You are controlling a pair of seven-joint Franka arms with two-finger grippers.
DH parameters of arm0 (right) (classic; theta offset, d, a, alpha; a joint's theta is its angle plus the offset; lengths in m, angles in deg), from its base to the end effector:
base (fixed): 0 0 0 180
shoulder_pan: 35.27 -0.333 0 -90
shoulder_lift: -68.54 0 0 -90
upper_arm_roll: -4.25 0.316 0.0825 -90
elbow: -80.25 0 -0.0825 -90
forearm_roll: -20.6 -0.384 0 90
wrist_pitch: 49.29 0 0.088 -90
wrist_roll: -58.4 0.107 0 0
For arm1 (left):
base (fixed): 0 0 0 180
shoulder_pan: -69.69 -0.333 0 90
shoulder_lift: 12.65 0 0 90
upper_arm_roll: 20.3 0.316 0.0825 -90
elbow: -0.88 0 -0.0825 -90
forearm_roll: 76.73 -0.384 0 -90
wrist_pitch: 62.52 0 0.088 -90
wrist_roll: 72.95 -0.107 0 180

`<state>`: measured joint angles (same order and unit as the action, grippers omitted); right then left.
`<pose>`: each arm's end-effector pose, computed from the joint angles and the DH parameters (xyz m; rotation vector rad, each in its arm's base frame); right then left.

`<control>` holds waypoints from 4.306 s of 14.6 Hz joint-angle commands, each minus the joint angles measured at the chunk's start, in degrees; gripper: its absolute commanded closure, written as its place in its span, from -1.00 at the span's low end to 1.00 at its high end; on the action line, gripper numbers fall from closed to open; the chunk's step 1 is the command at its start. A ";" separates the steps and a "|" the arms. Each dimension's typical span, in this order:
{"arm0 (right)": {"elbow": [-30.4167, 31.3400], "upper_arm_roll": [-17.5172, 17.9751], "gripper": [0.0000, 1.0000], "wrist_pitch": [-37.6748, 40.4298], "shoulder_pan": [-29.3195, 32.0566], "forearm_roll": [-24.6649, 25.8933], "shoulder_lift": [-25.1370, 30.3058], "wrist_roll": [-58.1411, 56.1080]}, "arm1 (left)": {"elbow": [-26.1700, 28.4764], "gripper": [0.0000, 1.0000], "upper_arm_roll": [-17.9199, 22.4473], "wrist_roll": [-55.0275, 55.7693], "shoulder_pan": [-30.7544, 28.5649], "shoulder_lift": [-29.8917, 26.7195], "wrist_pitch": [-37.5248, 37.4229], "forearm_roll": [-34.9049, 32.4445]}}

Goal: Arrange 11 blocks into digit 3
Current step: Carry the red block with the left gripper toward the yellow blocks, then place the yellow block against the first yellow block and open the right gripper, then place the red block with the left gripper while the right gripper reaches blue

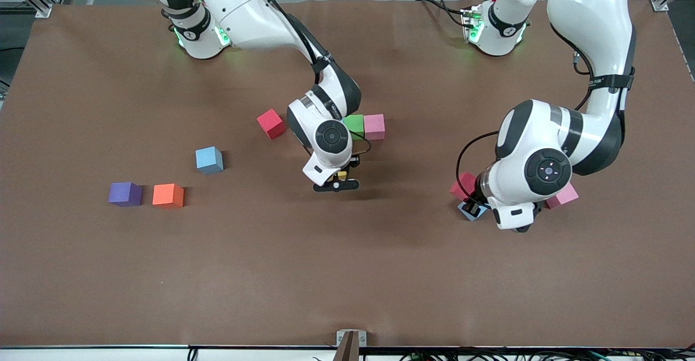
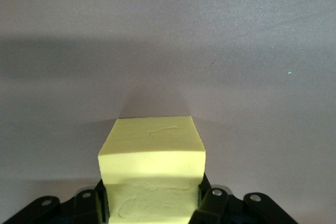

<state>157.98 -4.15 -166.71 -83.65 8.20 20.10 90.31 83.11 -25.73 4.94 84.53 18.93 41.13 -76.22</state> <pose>0.5314 0.4888 0.2061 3.1050 0.1059 -0.2443 0.6489 -0.2288 0.3600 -2.6533 -1.4809 0.2427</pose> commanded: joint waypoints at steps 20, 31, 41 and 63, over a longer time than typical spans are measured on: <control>2.16 -0.47 -0.25 0.53 -0.67 -1.23 1.50 -0.71 | 19.98 0.50 -2.22 54.90 15.22 0.76 30.30 -3.57; 2.42 -0.47 -0.36 1.40 -0.67 -1.23 1.68 -0.27 | 19.46 0.50 -2.22 60.19 18.03 2.25 31.53 -4.90; 1.63 -0.91 -1.00 0.88 -0.14 -2.64 2.99 1.49 | 18.49 0.50 -2.22 60.98 19.26 3.31 31.53 -5.52; 17.43 -13.48 -1.00 8.00 21.92 -1.93 18.19 -23.73 | 14.18 0.50 -1.61 66.43 25.15 8.93 34.78 -11.13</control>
<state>167.82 -18.96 -157.04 -61.96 6.81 33.14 70.24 98.27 -27.99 70.18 108.48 26.67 75.66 -84.93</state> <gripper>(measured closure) 0.000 0.410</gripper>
